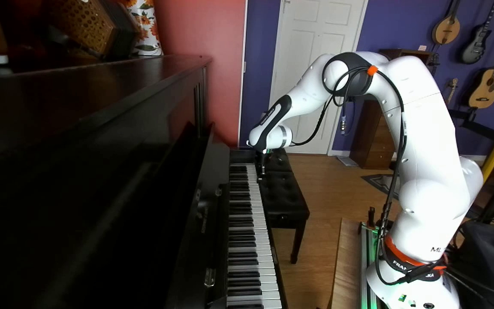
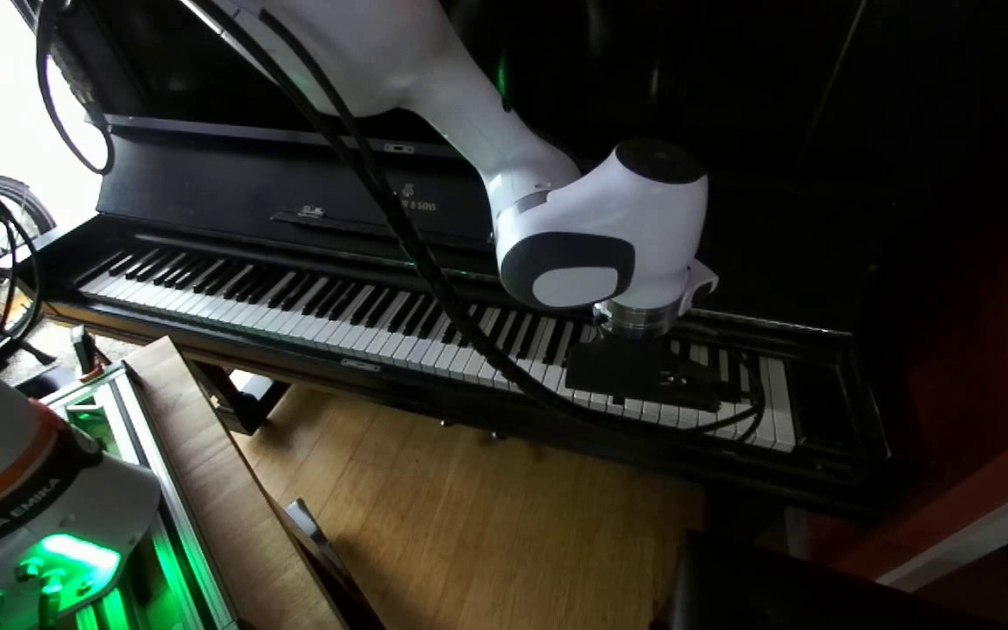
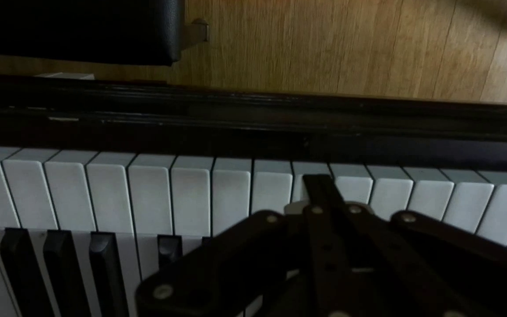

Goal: Press a white key on the right keys of the piano

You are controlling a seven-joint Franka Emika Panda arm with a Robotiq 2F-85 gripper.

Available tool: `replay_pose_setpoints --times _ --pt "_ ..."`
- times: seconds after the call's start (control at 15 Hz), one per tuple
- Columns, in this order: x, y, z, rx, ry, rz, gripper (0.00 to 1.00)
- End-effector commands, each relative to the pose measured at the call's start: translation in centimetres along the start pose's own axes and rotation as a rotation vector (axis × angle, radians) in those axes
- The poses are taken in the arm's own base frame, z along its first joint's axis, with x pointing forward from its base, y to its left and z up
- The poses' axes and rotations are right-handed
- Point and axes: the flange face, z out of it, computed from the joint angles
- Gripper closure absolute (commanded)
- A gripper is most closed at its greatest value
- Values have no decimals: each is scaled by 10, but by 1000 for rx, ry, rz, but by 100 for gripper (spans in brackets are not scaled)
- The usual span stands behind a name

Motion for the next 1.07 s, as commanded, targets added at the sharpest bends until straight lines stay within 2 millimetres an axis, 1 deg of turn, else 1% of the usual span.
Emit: replay_pose_setpoints --times 0.0,0.53,0.8,1.0 --pt "6 10 13 -6 25 -1 100" --pt "15 12 24 18 40 8 100" --pt "16 12 27 23 43 10 100" --pt "19 8 26 31 42 14 100"
